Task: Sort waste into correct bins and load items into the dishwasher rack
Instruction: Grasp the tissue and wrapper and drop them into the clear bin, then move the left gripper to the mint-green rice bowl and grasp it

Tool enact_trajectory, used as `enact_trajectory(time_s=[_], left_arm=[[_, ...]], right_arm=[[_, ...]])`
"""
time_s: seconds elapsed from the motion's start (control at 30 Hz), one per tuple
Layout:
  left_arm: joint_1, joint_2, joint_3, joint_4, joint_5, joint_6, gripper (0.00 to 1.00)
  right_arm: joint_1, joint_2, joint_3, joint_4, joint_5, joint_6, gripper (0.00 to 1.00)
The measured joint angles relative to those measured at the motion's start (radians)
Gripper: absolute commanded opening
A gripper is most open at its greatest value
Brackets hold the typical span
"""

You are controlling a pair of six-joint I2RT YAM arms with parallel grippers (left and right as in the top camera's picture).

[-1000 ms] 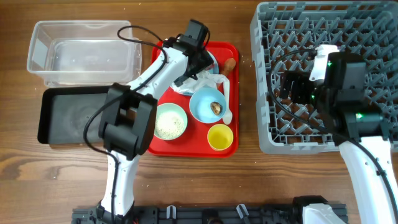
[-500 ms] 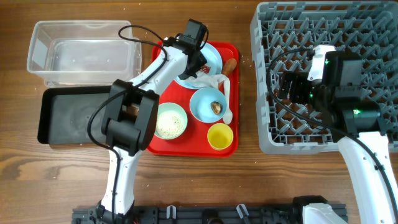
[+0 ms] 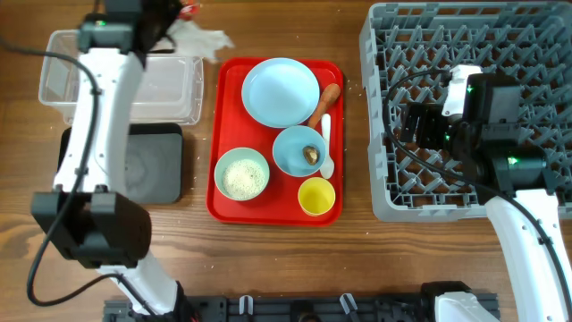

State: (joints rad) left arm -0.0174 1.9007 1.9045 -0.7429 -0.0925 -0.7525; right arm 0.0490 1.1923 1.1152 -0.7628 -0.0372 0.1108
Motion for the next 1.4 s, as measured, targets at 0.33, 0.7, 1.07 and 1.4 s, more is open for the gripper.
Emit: enact_trajectory(time_s=[0.33, 0.7, 1.07, 1.4], left_arm=[[0.198, 0.259, -0.001, 0.071, -0.112, 0.015, 1.00], [0.192, 0.140, -0.007, 0.069, 0.023, 0.211, 0.99], [-0.308, 0.027, -0.007, -0.008, 0.132, 0.666, 1.00], [-0.389, 0.084, -0.047, -0.344, 0.071, 0.459, 1.00]], right_arm=[[0.000, 0.002, 0.000, 0.000, 0.000, 0.000, 1.00], [0.000, 0.032, 0.000, 0.001, 0.000, 0.000, 1.00], [-0.001, 0.032, 0.000, 0.103, 0.000, 0.046, 1.00], [-0.011, 0.033, 0.000, 0.103, -0.007, 0.061, 1.00]])
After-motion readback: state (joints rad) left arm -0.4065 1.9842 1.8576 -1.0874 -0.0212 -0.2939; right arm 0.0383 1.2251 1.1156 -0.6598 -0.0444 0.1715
